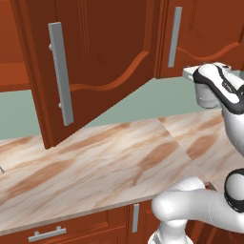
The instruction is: Close all open cabinet doors.
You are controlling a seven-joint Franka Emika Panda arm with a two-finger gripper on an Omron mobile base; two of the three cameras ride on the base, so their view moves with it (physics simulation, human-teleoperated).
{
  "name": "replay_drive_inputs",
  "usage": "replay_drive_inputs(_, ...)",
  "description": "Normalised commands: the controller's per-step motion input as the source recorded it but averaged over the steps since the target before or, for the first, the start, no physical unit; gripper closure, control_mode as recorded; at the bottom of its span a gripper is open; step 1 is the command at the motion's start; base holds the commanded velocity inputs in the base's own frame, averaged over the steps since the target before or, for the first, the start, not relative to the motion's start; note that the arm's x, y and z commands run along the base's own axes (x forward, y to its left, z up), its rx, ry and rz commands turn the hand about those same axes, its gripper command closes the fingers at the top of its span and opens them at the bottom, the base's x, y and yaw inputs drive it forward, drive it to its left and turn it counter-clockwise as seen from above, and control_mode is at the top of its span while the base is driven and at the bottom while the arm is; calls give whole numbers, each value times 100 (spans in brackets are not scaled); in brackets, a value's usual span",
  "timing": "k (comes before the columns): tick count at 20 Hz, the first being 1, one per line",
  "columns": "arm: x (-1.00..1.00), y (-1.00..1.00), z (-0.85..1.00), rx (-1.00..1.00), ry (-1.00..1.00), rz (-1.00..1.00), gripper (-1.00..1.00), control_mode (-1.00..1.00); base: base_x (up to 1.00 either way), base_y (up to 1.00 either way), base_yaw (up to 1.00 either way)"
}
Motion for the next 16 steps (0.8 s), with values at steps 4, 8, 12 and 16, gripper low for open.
replay_drive_inputs(4,37,7,0,-2,4,0,-100,-100,0,0,0)
replay_drive_inputs(8,45,6,0,-3,4,0,-100,-100,0,0,0)
replay_drive_inputs(12,59,8,0,-5,4,0,-100,-100,0,0,0)
replay_drive_inputs(16,17,4,1,-3,5,0,-100,-100,0,0,0)
